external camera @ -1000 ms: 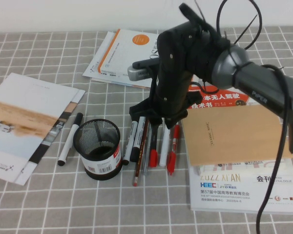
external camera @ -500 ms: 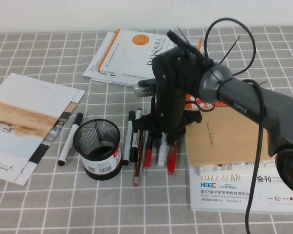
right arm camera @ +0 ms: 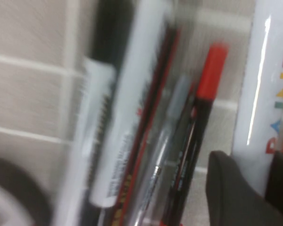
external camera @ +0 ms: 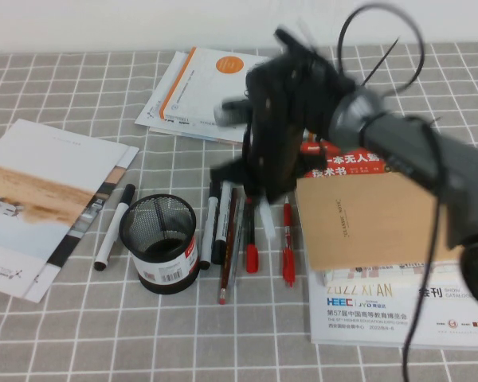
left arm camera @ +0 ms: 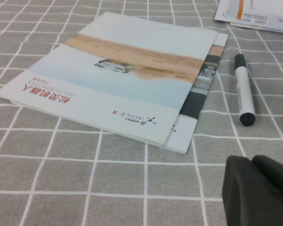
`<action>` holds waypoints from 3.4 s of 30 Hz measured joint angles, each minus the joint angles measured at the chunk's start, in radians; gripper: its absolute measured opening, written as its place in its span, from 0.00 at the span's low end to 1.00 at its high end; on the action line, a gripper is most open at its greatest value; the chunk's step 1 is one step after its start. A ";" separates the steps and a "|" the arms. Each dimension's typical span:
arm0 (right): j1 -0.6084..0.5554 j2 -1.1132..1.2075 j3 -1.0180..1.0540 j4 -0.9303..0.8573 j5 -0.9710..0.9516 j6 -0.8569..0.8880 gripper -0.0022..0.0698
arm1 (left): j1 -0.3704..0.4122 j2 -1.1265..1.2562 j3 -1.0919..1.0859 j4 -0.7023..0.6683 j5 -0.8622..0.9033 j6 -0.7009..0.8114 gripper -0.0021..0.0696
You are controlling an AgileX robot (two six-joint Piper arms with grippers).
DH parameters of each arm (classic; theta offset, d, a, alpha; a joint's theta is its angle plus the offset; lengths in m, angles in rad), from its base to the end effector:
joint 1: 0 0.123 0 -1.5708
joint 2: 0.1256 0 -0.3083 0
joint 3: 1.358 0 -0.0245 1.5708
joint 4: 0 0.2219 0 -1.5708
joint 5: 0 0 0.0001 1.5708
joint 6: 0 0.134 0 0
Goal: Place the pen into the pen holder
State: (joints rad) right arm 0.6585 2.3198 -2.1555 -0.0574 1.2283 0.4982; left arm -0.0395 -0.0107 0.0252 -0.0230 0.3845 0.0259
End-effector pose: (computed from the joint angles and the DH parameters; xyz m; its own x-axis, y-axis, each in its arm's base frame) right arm 0.3957 0.2970 0.1989 -0.9537 -0.1561 -0.2573 -0.1807 0.9807 0.0748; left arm 0.0407 -0.0028 0.1577 -0.3062 0.0167 -0.9518 0.0491 0.9988 0.0017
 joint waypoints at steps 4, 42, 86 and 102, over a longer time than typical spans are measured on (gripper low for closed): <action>0.000 -0.115 -0.004 -0.047 -0.043 0.000 0.17 | 0.000 0.000 0.000 0.000 0.000 0.000 0.02; 0.053 -0.474 1.085 -0.477 -1.993 0.140 0.17 | 0.000 0.000 0.000 0.000 0.000 0.000 0.02; 0.053 -0.746 1.221 -0.552 -2.064 0.209 0.01 | 0.000 0.000 0.000 0.000 0.000 0.000 0.02; 0.051 -1.232 1.494 -0.658 -1.473 0.229 0.01 | 0.000 0.000 0.000 0.000 0.000 0.000 0.02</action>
State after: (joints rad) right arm 0.7097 1.0876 -0.6613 -0.7150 -0.2450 0.7274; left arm -0.0395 -0.0107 0.0252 -0.0230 0.3845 0.0259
